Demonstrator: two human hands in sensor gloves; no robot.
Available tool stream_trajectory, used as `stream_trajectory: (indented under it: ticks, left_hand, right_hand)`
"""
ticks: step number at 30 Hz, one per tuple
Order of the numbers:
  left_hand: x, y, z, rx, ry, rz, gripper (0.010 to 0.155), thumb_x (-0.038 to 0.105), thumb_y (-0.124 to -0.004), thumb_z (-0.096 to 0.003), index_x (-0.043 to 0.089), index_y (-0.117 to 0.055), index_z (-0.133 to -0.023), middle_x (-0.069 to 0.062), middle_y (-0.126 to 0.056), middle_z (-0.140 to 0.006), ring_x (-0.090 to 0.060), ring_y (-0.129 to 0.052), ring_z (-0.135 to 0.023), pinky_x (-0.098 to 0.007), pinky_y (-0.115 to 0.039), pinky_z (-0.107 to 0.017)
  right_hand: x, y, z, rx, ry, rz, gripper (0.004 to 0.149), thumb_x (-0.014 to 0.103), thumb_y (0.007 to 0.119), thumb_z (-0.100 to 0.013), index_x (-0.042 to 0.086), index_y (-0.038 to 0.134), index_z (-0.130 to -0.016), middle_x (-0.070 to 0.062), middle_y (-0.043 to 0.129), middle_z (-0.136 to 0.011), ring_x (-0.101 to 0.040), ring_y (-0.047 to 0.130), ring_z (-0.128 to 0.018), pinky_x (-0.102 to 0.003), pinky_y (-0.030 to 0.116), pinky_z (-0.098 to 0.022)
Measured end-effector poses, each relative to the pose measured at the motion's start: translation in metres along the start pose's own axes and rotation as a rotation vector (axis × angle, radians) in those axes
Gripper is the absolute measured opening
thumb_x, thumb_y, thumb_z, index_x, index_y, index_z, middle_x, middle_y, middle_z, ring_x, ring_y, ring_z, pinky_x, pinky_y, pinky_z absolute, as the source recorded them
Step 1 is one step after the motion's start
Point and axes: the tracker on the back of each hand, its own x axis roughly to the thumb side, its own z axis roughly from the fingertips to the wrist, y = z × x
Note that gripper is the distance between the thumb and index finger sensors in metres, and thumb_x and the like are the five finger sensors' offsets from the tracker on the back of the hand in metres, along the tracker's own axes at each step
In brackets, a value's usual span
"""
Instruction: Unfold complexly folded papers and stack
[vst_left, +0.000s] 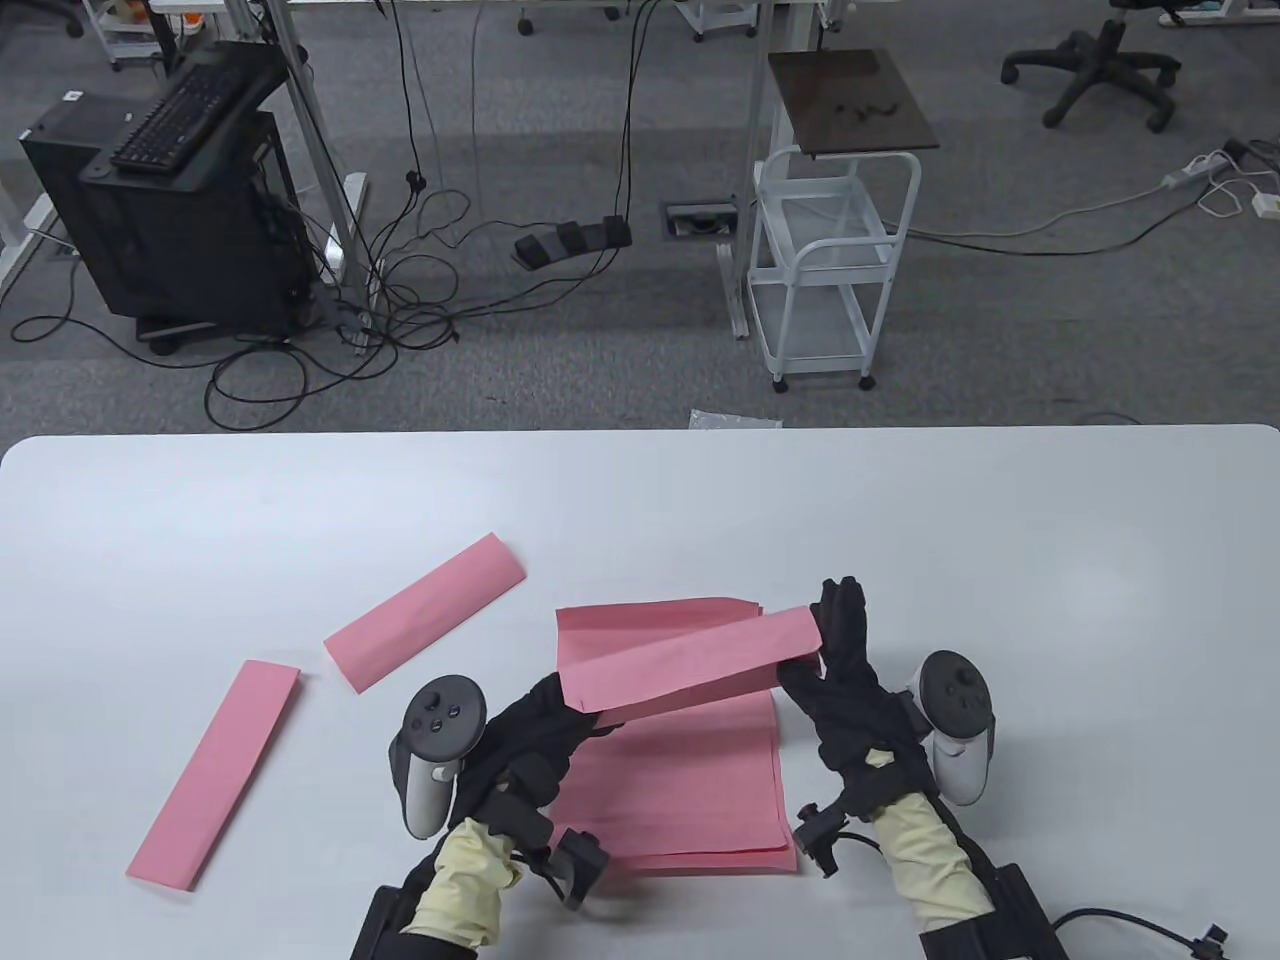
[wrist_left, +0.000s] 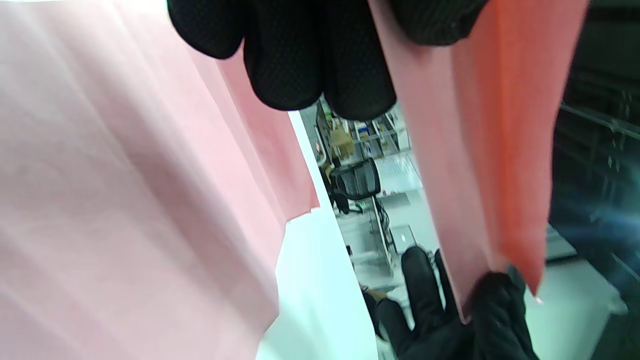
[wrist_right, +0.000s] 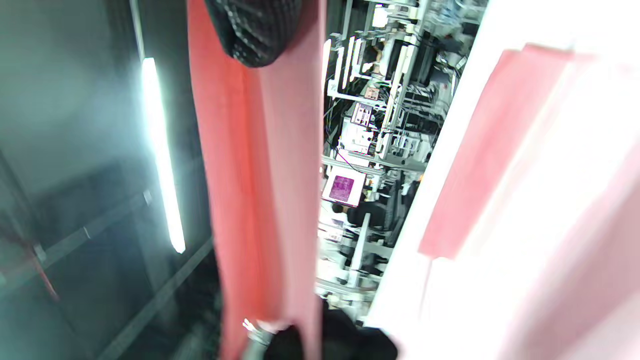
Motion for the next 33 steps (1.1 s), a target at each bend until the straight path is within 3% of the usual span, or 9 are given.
stream_trajectory:
  ticks: [2, 4, 6, 9, 14, 17, 21, 25, 33]
  left_hand:
    - [-0.001, -0.002, -0.001, -0.035, 0.013, -0.006, 0.038, 0.036, -0.070, -0.0560, 0.023, -0.072, -0.092, -0.002, -0.091, -0.086, -0.030, -0.087, -0.086, -0.053, -0.063, -0.071]
    - [-0.003, -0.003, -0.001, -0.053, 0.027, -0.017, 0.038, 0.036, -0.070, -0.0560, 0.022, -0.073, -0.092, -0.003, -0.091, -0.086, -0.031, -0.086, -0.086, -0.054, -0.061, -0.071]
    - [-0.006, -0.003, -0.002, -0.076, 0.034, -0.044, 0.039, 0.036, -0.068, -0.0571, 0.022, -0.072, -0.094, -0.005, -0.090, -0.088, -0.034, -0.084, -0.089, -0.056, -0.058, -0.072]
    - [-0.008, -0.003, -0.002, -0.111, 0.090, -0.086, 0.042, 0.037, -0.064, -0.0590, 0.025, -0.070, -0.098, -0.007, -0.090, -0.088, -0.037, -0.083, -0.089, -0.058, -0.056, -0.073]
    - [-0.003, 0.004, 0.000, -0.131, 0.200, -0.338, 0.043, 0.041, -0.071, -0.0560, 0.024, -0.080, -0.094, 0.012, -0.103, -0.033, -0.016, -0.107, -0.041, -0.047, -0.074, -0.064]
    - [-0.002, 0.006, 0.001, -0.145, 0.277, -0.271, 0.043, 0.039, -0.073, -0.0551, 0.017, -0.083, -0.091, 0.017, -0.102, -0.023, -0.010, -0.109, -0.030, -0.042, -0.080, -0.059]
    - [-0.015, 0.002, 0.005, -0.129, 0.335, 0.196, 0.047, 0.035, -0.069, -0.0572, 0.007, -0.074, -0.095, 0.003, -0.108, -0.066, -0.025, -0.106, -0.065, -0.045, -0.070, -0.068]
    - [-0.023, -0.004, 0.006, -0.241, 0.265, 0.515, 0.074, 0.056, -0.057, -0.0606, 0.005, -0.040, -0.110, -0.017, -0.066, -0.110, -0.047, -0.064, -0.102, -0.061, -0.040, -0.077]
    - [-0.017, -0.004, 0.009, 0.009, 0.277, 0.321, 0.052, 0.026, -0.066, -0.0572, 0.026, -0.046, -0.106, 0.002, -0.077, -0.099, -0.030, -0.076, -0.098, -0.052, -0.045, -0.081]
  right_hand:
    - [0.001, -0.001, 0.000, -0.040, -0.024, -0.026, 0.077, 0.036, 0.073, -0.052, 0.048, 0.016, -0.103, 0.007, 0.038, -0.118, -0.029, 0.042, -0.108, -0.060, 0.011, -0.075]
    - [-0.001, -0.002, 0.001, -0.099, -0.029, -0.124, 0.060, 0.035, 0.073, -0.052, 0.033, 0.048, -0.107, -0.004, 0.072, -0.092, -0.029, 0.055, -0.100, -0.059, 0.015, -0.076]
    - [-0.005, -0.003, 0.002, -0.213, -0.021, -0.220, 0.042, 0.035, 0.073, -0.052, 0.014, 0.078, -0.088, -0.006, 0.089, -0.066, -0.031, 0.078, -0.080, -0.061, 0.029, -0.075]
    - [-0.008, -0.004, 0.001, -0.195, 0.014, -0.254, 0.040, 0.035, 0.074, -0.051, 0.008, 0.081, -0.080, -0.007, 0.091, -0.058, -0.030, 0.083, -0.072, -0.062, 0.033, -0.073]
    - [-0.010, -0.003, 0.000, -0.187, 0.009, -0.170, 0.039, 0.034, 0.074, -0.051, 0.008, 0.082, -0.078, -0.007, 0.091, -0.056, -0.030, 0.084, -0.070, -0.062, 0.035, -0.073]
    - [-0.010, 0.001, 0.000, -0.175, -0.005, -0.148, 0.039, 0.035, 0.073, -0.051, 0.009, 0.081, -0.079, -0.006, 0.091, -0.057, -0.030, 0.083, -0.071, -0.062, 0.034, -0.073]
    - [-0.011, 0.003, -0.001, -0.135, -0.037, -0.220, 0.039, 0.035, 0.072, -0.051, 0.011, 0.081, -0.080, -0.007, 0.090, -0.061, -0.030, 0.080, -0.076, -0.063, 0.031, -0.074]
    - [-0.012, 0.006, -0.003, -0.047, -0.061, -0.266, 0.038, 0.036, 0.073, -0.050, 0.015, 0.083, -0.080, -0.007, 0.090, -0.069, -0.033, 0.072, -0.088, -0.064, 0.024, -0.075]
    - [-0.012, 0.004, -0.008, -0.079, -0.007, -0.292, 0.039, 0.035, 0.074, -0.050, 0.014, 0.084, -0.082, -0.008, 0.091, -0.072, -0.035, 0.071, -0.090, -0.065, 0.024, -0.073]
